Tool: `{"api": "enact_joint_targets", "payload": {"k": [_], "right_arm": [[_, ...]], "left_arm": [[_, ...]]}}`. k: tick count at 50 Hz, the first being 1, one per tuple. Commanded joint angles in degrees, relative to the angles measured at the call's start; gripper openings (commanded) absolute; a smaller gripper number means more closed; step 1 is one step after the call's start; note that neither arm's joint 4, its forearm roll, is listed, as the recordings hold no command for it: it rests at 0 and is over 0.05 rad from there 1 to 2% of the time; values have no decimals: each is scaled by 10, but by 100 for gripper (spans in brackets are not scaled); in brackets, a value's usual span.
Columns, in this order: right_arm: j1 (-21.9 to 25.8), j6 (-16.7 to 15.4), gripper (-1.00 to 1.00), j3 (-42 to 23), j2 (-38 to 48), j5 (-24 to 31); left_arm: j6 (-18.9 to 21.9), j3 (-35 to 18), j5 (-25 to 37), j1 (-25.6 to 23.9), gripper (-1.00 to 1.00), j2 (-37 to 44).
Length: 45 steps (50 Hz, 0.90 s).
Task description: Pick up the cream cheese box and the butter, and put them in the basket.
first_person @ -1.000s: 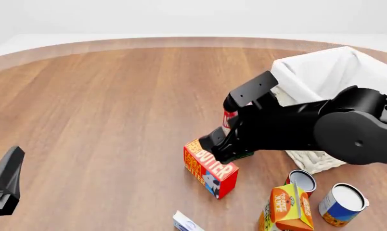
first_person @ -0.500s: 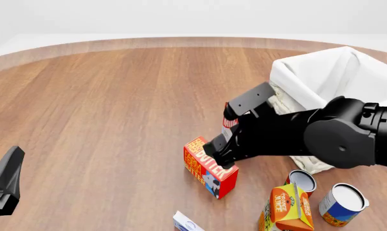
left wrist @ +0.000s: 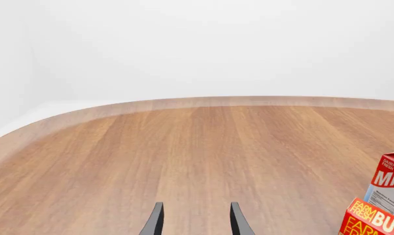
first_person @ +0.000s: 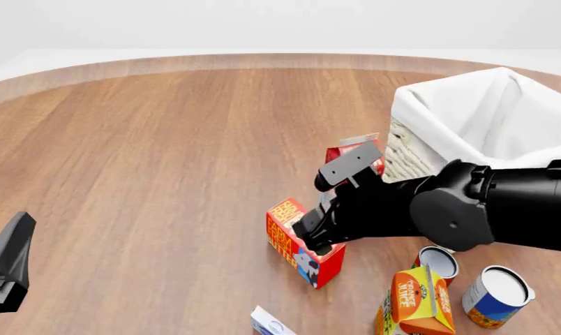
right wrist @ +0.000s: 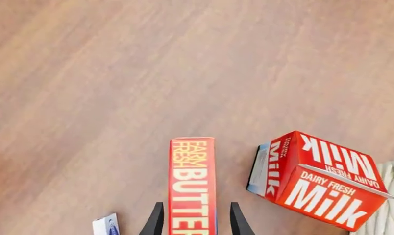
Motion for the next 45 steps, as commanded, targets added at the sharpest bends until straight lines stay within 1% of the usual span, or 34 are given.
{"api": "enact_joint_targets", "payload": {"k": [1,10,23,45], "right_arm": [[7,6,100,7,17,-16],[7,12,100,13,26,-29],[7,15,100,18,19,-28],[19,30,100,20,52,-55]], "left_arm": [[0,0,0,0,100,0],[0,0,0,0,100,0],[0,0,0,0,100,0],[0,0,0,0,100,0]]}}
